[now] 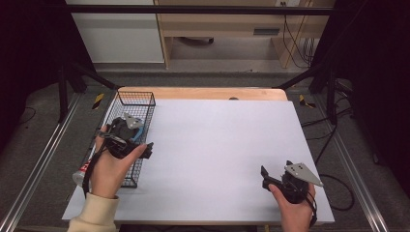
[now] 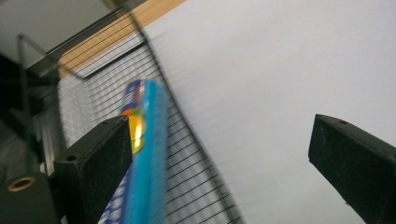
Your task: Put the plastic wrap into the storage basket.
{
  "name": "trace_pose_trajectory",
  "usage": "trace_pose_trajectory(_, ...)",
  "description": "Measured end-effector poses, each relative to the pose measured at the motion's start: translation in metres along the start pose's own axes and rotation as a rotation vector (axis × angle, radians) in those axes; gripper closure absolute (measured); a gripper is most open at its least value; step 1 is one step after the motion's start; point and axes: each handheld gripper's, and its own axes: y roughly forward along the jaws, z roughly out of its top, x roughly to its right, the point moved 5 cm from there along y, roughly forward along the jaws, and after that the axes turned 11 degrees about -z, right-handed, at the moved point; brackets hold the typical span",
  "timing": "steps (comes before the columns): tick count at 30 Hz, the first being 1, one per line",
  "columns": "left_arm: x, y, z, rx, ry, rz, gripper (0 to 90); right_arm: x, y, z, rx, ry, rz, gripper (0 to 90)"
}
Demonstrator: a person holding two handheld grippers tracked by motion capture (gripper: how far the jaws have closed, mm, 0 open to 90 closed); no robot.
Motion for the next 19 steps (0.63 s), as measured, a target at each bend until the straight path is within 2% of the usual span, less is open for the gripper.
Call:
trace_pose_trajectory(1, 0.006, 0.002, 0.002, 0.007, 0.016, -0.016, 6.3, 0.001, 0.000, 0.000, 0.000, -0.002, -0.002, 11.1)
trace_pose_trajectory(2, 0.019, 0.008, 0.005, 0.040, 0.039, -0.079, 6.1, 0.003, 0.001, 0.000, -0.005, -0.008, -0.004, 9.8)
trace_pose_trajectory(3, 0.019, 0.008, 0.005, 0.040, 0.039, -0.079, 5.9, 0.003, 0.001, 0.000, -0.005, -0.008, -0.004, 9.8)
trace_pose_trajectory(6, 0.038, 0.020, 0.007, 0.076, 0.090, -0.157, 5.3, 0.006, 0.002, -0.001, -0.013, -0.019, -0.010, 7.7)
trace_pose_trajectory(8, 0.050, 0.032, 0.006, 0.071, 0.116, -0.195, 5.3, 0.010, 0.005, -0.003, -0.027, -0.033, -0.009, 5.1)
trace_pose_trajectory(9, 0.054, 0.039, 0.005, 0.071, 0.122, -0.196, 5.5, 0.011, 0.006, -0.003, -0.033, -0.037, -0.008, 5.0)
trace_pose_trajectory(10, 0.061, 0.054, 0.001, 0.063, 0.137, -0.224, 5.6, 0.012, 0.006, -0.003, -0.032, -0.037, -0.008, 3.9)
trace_pose_trajectory(11, 0.066, 0.061, -0.002, 0.070, 0.136, -0.255, 5.6, 0.013, 0.006, -0.004, -0.032, -0.040, -0.009, 3.4)
trace_pose_trajectory(12, 0.066, 0.061, -0.002, 0.070, 0.136, -0.255, 5.7, 0.013, 0.006, -0.004, -0.032, -0.040, -0.009, 3.4)
trace_pose_trajectory(14, 0.076, 0.075, -0.007, 0.089, 0.142, -0.320, 6.2, 0.015, 0.004, -0.004, -0.019, -0.051, -0.009, 3.3)
trace_pose_trajectory(15, 0.081, 0.080, -0.011, 0.097, 0.161, -0.334, 6.4, 0.015, 0.004, -0.004, -0.014, -0.055, -0.009, 3.1)
trace_pose_trajectory(16, 0.086, 0.083, -0.015, 0.110, 0.184, -0.351, 6.6, 0.016, 0.004, -0.004, -0.014, -0.061, -0.008, 3.1)
trace_pose_trajectory(19, 0.100, 0.089, -0.030, 0.184, 0.213, -0.425, 7.0, 0.016, 0.006, -0.008, -0.034, -0.053, 0.000, 4.2)
